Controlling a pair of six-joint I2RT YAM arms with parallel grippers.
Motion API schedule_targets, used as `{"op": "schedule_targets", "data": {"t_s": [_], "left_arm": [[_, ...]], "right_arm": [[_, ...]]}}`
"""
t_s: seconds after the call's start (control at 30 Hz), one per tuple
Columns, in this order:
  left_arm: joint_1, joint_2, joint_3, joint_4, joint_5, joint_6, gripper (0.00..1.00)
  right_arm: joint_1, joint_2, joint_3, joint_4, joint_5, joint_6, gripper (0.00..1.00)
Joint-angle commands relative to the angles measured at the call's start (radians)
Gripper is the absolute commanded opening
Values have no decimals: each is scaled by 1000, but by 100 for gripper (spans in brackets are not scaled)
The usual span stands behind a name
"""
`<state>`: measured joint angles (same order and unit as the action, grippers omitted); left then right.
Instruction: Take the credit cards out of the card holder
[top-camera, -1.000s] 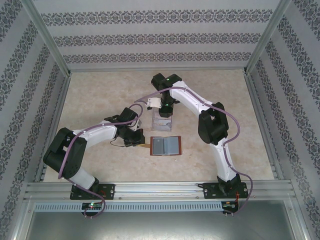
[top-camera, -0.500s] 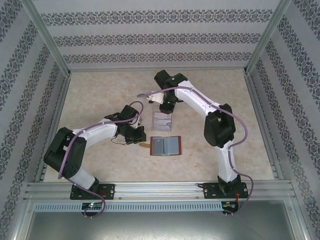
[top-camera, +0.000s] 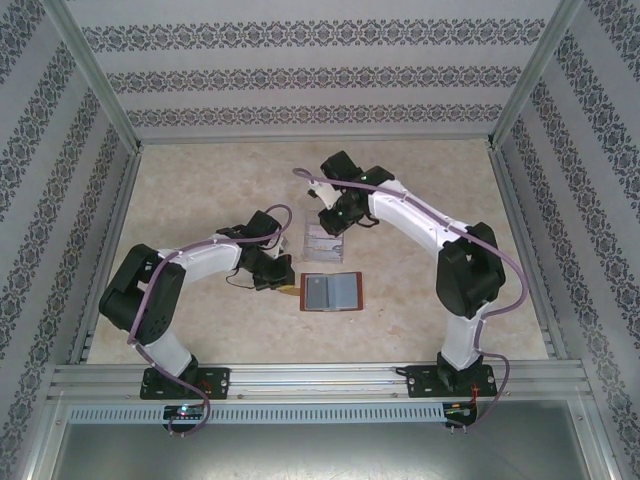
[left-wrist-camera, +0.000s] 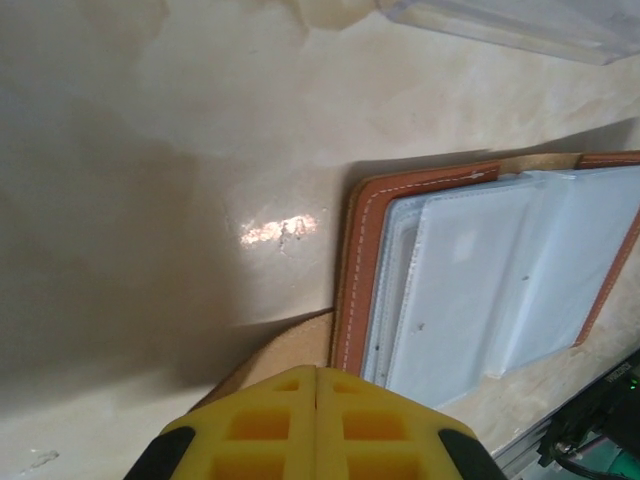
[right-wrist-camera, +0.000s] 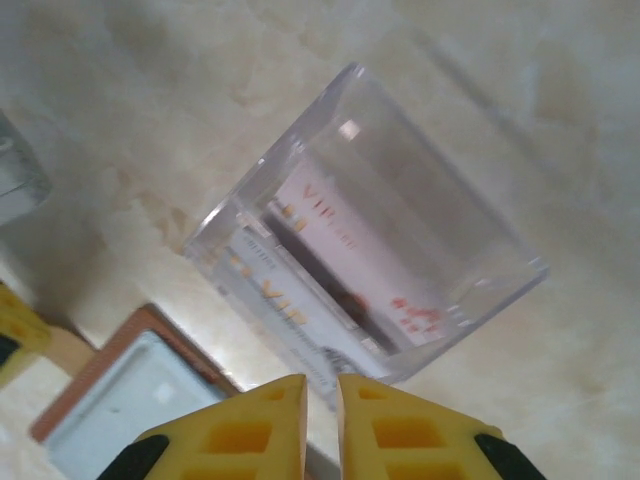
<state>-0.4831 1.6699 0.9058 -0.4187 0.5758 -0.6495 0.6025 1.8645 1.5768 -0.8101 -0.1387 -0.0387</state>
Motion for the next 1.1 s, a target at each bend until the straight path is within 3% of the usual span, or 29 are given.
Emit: {"op": "schedule_targets", "data": {"t_s": [0.0,0.4,0.77,1.07], "left_arm": [[-2,23,24,-22,12,35,4],[-3,58,19,-33,-11,58,4],[-4,59,-3,-32,-19,63,4],[-5,51,-27,-14,-15,57,4]], "right_arm": [[35,-64,-81,93,-66,205,15],[65,-164,-343,273,-222,658,14],[144,-159,-457,373,-219,854,14],[173,-140,-483,390,-211,878,18]]}}
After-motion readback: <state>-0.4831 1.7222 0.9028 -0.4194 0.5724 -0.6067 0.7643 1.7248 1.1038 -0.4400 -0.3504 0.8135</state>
